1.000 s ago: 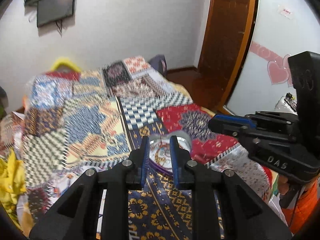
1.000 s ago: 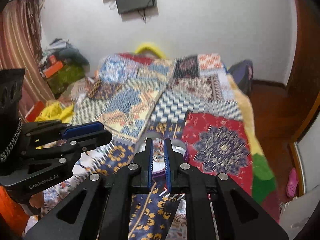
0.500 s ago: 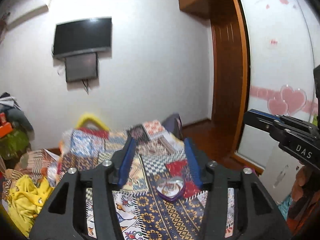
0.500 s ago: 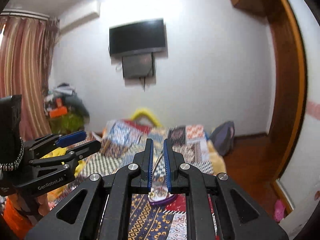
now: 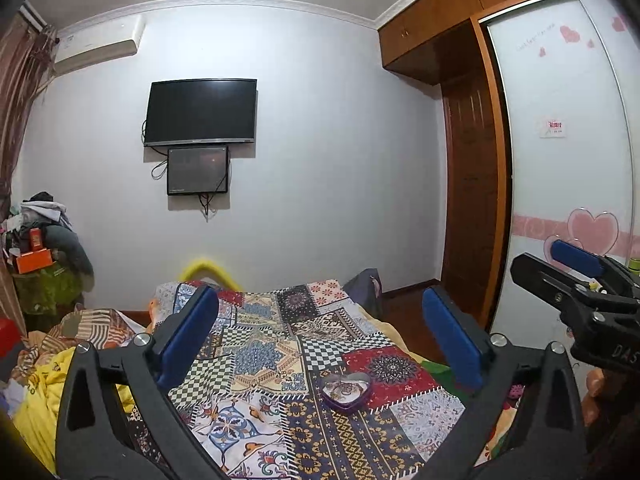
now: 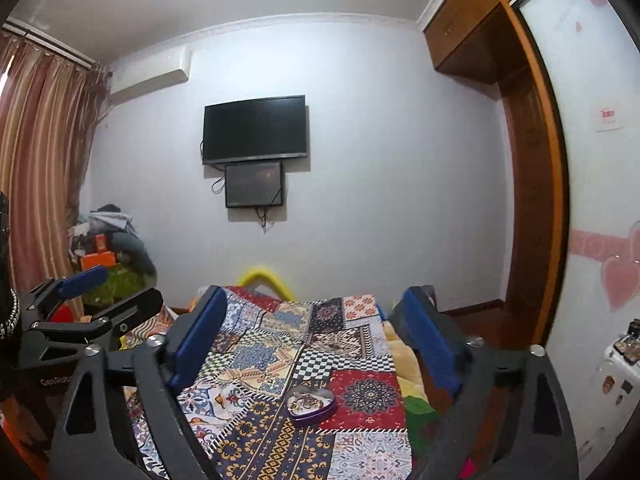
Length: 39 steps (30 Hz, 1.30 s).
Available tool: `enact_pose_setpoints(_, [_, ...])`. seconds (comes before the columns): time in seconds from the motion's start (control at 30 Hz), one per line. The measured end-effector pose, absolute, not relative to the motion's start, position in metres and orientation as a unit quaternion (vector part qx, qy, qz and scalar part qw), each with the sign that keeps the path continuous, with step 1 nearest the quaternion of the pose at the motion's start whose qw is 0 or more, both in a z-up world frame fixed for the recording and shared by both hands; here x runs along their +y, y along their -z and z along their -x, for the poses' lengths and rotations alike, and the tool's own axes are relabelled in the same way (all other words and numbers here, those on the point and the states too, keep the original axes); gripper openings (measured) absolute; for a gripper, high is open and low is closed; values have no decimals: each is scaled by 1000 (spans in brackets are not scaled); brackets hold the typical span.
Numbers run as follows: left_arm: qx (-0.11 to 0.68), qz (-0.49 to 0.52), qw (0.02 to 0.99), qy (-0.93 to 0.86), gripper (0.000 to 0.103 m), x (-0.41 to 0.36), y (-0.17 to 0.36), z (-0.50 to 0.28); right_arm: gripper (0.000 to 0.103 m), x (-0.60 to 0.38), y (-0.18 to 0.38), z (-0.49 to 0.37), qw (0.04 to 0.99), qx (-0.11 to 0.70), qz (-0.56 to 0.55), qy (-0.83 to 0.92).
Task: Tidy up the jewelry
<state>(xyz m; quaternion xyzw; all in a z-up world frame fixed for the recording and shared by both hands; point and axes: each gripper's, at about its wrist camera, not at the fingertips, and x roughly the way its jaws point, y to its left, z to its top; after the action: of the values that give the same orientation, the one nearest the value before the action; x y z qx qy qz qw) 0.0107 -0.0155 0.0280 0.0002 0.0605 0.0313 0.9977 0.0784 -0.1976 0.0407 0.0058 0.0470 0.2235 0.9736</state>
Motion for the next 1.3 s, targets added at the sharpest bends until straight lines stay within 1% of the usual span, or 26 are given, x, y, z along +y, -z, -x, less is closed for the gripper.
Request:
enact_pose_setpoints(0.1, [64,3,997,-32,102,-14,-26,-8,97,-197,-40,-78,973,50,-4,-223])
enact_pose_setpoints(0.73, [70,15,997,-33,102,-8,-21,-2,97,-200,-30,-70,973,68,5,-222])
enact_pose_setpoints(1.3, [75,18,997,-31,102,-10,-20,-7,97,-199,-33,-72,971,81,5,-224])
